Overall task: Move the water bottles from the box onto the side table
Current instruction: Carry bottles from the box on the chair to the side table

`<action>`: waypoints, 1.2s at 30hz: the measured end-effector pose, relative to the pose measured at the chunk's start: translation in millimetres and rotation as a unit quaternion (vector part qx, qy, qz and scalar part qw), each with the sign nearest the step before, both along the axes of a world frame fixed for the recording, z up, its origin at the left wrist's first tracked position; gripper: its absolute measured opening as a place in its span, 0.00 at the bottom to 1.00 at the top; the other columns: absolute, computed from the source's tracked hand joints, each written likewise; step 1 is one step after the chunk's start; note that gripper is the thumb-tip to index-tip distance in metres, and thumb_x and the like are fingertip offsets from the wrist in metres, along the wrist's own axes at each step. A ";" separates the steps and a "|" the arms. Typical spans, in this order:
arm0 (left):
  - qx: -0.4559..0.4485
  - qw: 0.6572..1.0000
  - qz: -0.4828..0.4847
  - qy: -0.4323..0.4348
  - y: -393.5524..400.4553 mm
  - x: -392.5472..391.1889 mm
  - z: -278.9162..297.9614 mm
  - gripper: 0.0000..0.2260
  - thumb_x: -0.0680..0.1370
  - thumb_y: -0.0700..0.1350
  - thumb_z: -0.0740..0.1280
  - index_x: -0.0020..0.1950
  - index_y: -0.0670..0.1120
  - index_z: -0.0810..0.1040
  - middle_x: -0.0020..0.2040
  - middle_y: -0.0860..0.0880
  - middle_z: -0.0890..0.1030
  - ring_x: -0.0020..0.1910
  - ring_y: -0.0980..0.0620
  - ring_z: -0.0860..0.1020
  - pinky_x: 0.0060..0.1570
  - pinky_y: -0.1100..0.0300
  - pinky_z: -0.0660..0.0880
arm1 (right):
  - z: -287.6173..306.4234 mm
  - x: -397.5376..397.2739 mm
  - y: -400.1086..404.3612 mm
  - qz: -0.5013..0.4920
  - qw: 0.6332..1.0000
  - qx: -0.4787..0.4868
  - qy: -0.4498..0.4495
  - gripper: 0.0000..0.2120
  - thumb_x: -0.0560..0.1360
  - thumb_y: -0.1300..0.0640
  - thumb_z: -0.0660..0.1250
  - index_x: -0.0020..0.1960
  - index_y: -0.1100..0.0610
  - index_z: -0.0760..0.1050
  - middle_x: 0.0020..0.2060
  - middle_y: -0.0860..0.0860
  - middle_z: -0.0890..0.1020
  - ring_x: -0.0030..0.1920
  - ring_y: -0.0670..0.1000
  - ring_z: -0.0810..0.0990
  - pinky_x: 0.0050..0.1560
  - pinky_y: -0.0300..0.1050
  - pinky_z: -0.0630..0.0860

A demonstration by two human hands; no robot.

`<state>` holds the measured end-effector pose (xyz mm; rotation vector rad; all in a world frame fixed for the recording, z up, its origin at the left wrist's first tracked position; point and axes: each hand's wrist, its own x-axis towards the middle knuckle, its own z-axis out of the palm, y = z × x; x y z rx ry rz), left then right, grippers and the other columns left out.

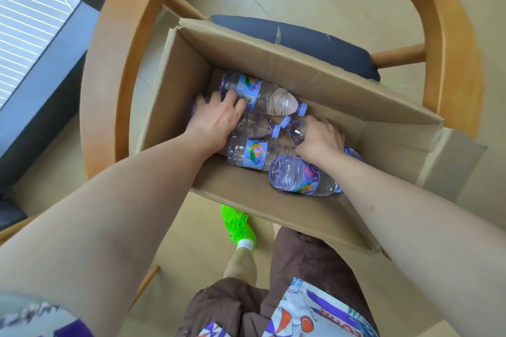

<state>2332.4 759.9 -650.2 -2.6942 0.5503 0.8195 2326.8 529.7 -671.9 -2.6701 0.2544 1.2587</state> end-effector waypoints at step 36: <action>-0.408 0.814 0.406 -0.081 14.5 -39.3 242.8 0.29 0.61 0.45 0.78 0.55 0.45 0.66 0.47 0.49 0.76 0.44 0.51 0.77 0.36 0.54 0.76 | 236.9 -45.3 40.3 -0.136 0.929 0.190 -0.287 0.31 0.55 0.54 0.82 0.56 0.53 0.77 0.52 0.55 0.80 0.53 0.57 0.78 0.47 0.43 0.71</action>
